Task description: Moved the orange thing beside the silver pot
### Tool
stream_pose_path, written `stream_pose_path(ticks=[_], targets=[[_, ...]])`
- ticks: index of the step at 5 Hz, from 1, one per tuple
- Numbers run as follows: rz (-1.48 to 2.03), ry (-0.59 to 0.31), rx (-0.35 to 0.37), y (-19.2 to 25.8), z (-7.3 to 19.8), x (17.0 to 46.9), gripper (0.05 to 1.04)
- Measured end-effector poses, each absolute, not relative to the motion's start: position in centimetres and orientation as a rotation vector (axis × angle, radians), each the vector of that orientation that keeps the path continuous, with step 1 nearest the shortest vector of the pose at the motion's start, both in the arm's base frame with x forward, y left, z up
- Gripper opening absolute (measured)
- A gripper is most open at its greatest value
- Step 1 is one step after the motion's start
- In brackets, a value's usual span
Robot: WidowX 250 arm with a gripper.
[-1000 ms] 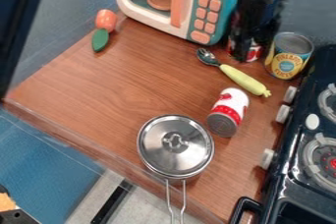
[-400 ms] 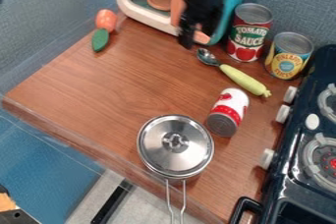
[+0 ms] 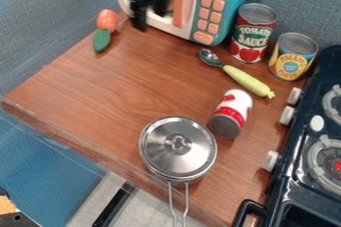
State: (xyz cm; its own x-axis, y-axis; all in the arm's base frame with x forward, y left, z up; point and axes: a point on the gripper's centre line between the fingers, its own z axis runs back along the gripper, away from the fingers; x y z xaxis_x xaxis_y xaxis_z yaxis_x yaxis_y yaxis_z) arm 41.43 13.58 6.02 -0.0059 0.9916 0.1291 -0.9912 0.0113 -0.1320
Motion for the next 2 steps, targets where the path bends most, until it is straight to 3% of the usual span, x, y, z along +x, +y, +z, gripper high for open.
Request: stream_pose_path(ticks=[1,2], targets=[[1.530,-0.163,0.003,17.7,5.8,39.5,1.001],[1.487,-0.154,0.066,21.0,4.5,37.9,1.001]])
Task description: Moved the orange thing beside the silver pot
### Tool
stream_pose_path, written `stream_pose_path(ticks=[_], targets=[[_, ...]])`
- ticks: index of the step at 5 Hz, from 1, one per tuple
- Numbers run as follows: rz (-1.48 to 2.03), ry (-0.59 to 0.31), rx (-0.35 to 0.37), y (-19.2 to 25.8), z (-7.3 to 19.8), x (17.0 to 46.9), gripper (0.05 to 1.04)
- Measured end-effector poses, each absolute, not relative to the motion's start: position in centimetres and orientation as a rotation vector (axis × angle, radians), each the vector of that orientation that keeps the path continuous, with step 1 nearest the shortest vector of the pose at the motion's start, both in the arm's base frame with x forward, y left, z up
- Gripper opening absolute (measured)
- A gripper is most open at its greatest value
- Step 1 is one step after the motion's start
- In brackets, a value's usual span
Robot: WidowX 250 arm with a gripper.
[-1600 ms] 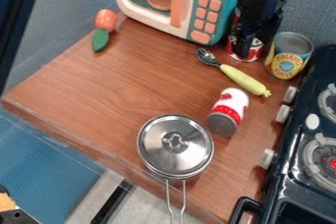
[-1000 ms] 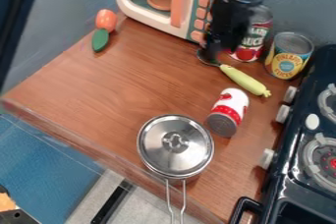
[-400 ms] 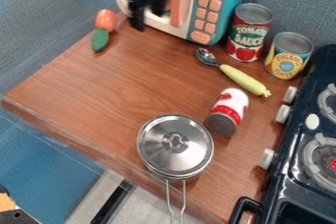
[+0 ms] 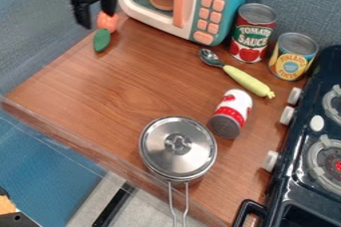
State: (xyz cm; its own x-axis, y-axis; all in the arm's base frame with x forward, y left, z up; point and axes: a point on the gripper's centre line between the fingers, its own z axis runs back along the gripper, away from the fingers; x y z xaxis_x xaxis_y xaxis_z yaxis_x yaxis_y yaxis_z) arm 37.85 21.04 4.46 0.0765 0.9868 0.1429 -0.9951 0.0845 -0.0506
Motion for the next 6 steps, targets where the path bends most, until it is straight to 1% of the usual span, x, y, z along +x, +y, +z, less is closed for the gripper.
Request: stream_pose_path(ticks=[1,2,3,4,5,6], targets=[[1.389,-0.141,0.068,21.1,3.4,37.3,1.001],[1.294,-0.125,0.042,21.2,2.9,37.1,1.001],[1.232,-0.080,0.006,20.4,1.3,37.2,1.001],[1.208,-0.051,0.009,20.0,0.1,38.1,1.001],[1.214,-0.074,0.053,19.8,-0.1,39.3,0.955],[1.230,-0.101,0.046,19.7,-0.5,39.6,0.669]])
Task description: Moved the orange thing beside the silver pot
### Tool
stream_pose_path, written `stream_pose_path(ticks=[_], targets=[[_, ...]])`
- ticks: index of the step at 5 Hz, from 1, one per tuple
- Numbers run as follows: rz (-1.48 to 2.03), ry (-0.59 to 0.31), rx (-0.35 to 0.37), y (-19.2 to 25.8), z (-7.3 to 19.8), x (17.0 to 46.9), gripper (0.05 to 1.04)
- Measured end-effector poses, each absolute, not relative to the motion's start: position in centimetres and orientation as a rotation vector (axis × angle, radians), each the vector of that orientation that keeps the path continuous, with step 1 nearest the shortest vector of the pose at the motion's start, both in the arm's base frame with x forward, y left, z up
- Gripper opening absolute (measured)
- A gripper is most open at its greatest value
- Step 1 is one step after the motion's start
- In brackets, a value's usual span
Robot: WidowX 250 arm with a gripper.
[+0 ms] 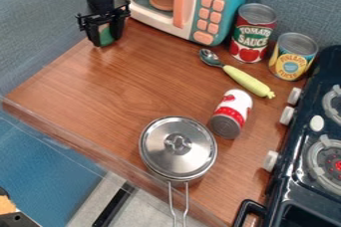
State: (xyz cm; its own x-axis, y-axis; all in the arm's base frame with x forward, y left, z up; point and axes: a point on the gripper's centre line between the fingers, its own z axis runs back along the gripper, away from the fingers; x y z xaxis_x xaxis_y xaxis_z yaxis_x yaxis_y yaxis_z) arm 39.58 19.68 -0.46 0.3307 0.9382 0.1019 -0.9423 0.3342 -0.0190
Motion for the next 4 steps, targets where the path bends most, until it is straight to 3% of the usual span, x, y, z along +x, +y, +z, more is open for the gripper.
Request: stream_pose_path(ticks=[1,2,3,4], targets=[[1.228,-0.113,0.047,19.5,-0.5,39.6,0.408],[1.226,-0.114,0.035,19.2,-0.7,39.5,0.220],[1.222,-0.102,0.006,18.8,-0.6,39.4,0.101],[1.219,-0.078,-0.030,18.4,-0.4,38.9,0.065]])
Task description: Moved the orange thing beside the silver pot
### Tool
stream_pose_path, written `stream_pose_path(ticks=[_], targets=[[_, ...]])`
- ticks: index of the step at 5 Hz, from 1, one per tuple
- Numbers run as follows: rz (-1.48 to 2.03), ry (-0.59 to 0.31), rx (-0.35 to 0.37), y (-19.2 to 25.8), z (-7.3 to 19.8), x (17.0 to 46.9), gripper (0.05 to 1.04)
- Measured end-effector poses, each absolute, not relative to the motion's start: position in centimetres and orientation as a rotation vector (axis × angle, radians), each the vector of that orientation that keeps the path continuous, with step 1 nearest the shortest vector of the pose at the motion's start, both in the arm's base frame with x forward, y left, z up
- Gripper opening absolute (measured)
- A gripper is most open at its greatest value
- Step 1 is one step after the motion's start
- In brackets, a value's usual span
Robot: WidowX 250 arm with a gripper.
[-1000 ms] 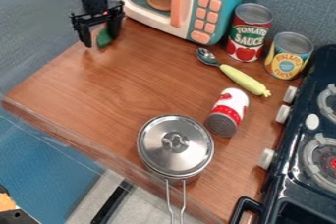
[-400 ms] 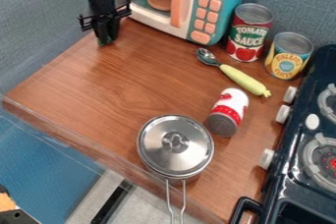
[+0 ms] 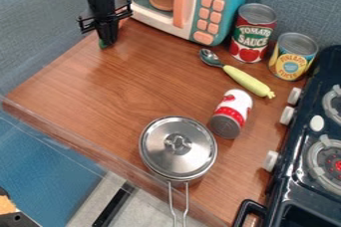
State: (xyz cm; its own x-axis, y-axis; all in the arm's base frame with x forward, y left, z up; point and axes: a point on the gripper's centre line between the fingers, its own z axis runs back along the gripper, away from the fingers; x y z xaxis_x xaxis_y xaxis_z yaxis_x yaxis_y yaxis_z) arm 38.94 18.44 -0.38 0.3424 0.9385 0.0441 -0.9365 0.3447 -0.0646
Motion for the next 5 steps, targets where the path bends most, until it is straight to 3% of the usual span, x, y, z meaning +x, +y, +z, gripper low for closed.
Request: stream_pose_path(ticks=[1,3,4,5], targets=[[1.245,-0.043,-0.072,17.3,0.4,38.2,0.062],[1.453,-0.028,-0.222,14.6,6.1,37.5,0.062],[1.524,-0.027,-0.253,11.8,8.5,35.5,0.062],[1.558,0.036,-0.287,9.6,10.5,33.1,0.062]])
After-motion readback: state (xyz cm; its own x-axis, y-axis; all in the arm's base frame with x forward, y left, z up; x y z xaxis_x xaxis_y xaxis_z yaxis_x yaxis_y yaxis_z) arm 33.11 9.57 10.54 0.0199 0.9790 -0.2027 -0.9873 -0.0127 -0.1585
